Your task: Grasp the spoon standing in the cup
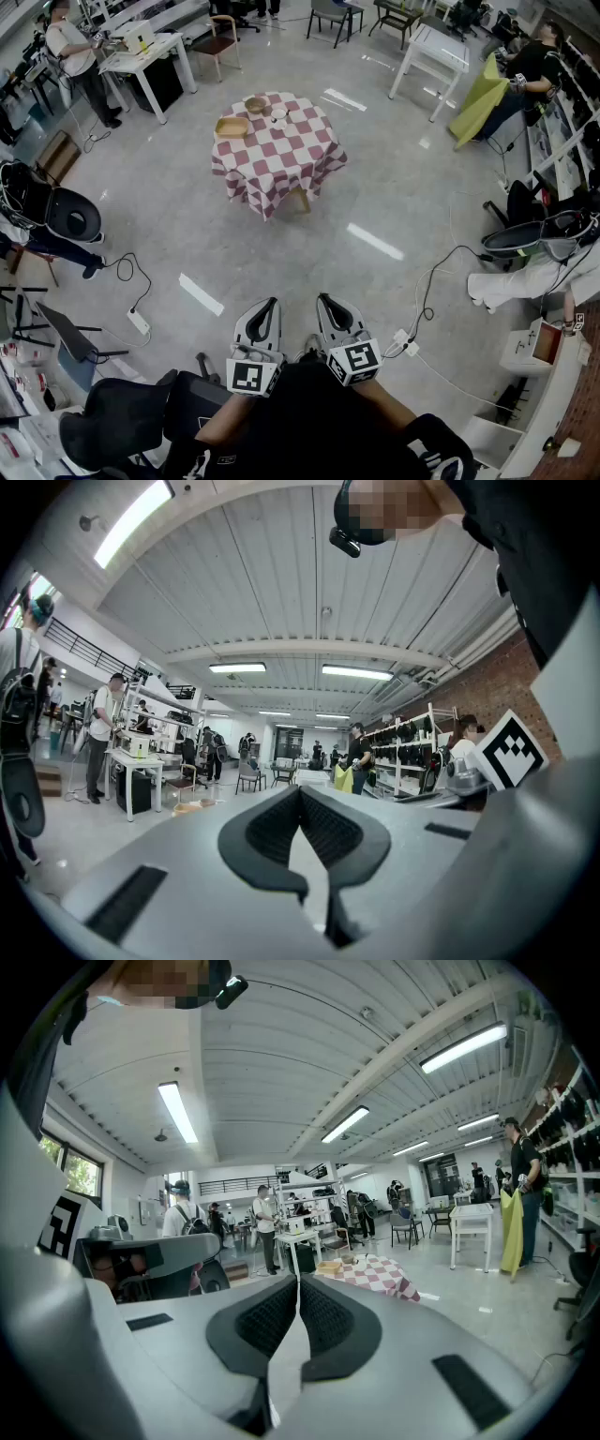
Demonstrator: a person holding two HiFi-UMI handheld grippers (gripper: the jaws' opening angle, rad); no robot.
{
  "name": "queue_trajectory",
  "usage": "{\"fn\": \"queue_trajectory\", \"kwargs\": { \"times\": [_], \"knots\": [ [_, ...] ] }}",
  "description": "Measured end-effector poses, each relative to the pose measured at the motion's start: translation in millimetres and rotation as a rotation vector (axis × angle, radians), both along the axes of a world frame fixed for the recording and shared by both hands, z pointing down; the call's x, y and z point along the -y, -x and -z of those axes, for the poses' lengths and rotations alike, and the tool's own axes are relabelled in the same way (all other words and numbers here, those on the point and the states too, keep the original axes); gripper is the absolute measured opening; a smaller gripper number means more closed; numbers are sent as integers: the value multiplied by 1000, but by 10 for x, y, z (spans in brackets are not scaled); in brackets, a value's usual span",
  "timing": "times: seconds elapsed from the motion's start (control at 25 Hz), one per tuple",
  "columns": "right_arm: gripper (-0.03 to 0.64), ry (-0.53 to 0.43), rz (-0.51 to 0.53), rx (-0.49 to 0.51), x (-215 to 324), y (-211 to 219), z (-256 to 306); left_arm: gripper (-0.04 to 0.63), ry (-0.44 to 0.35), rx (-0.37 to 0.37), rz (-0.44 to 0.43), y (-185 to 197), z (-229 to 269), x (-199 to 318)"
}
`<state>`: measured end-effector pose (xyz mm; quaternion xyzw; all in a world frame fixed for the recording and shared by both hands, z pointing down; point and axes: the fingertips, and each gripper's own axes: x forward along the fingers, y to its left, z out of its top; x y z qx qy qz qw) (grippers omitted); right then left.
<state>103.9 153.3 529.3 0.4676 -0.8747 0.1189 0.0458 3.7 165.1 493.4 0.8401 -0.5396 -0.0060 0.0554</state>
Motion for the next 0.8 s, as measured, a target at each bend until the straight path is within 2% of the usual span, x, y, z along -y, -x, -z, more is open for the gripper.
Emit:
{"fn": "queue_trajectory", "kwargs": {
  "times": [0.12, 0.44, 0.8],
  "knots": [
    [32, 2, -7, -3, -9, -58, 4, 8, -15, 19, 1, -35, 7, -9],
    [32, 3, 5, 18, -22, -215, -15, 8, -29, -7, 25, -155, 24, 10],
    [32, -10, 64, 45, 71, -427, -78, 8, -34, 8, 75, -427, -33, 32]
  ]
}}
